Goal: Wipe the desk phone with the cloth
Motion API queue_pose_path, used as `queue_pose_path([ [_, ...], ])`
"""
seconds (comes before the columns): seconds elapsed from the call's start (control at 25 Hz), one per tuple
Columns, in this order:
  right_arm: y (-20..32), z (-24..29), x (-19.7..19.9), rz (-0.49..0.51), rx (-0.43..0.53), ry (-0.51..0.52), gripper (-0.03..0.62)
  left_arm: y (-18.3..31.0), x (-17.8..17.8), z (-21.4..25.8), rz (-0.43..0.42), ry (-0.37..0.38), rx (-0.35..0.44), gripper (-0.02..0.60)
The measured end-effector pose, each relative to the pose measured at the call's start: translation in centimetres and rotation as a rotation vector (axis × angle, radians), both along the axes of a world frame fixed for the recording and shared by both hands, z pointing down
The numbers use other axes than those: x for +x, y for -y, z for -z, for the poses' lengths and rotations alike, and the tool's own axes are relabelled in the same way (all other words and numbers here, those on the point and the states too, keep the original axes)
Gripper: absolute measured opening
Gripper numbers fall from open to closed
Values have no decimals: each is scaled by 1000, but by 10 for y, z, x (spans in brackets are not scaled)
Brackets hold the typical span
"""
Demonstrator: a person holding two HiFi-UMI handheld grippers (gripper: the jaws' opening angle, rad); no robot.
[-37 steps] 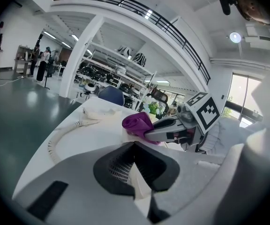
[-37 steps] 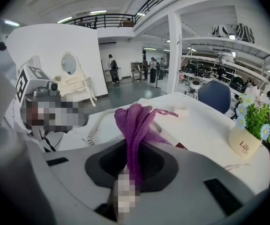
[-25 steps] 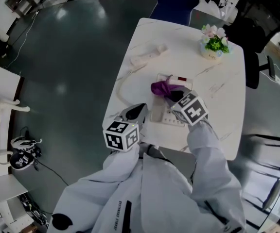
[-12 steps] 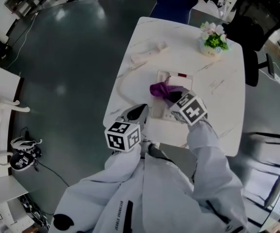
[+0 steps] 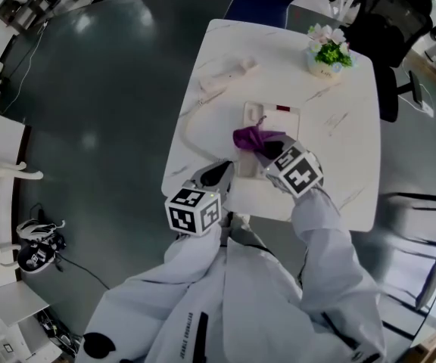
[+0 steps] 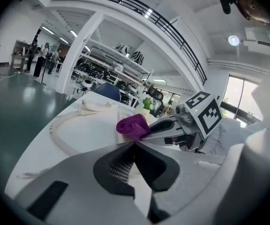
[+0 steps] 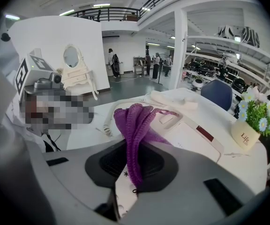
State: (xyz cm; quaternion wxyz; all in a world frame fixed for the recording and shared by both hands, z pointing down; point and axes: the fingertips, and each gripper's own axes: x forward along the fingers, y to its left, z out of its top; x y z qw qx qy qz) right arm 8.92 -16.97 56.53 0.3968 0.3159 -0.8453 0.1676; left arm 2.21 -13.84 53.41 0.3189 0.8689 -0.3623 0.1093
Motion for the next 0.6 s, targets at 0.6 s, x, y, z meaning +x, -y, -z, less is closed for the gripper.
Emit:
queue_pose_path([
  [0.6, -28, -6, -9, -41, -39, -7, 38, -15, -14, -2, -42, -14, -16, -2],
])
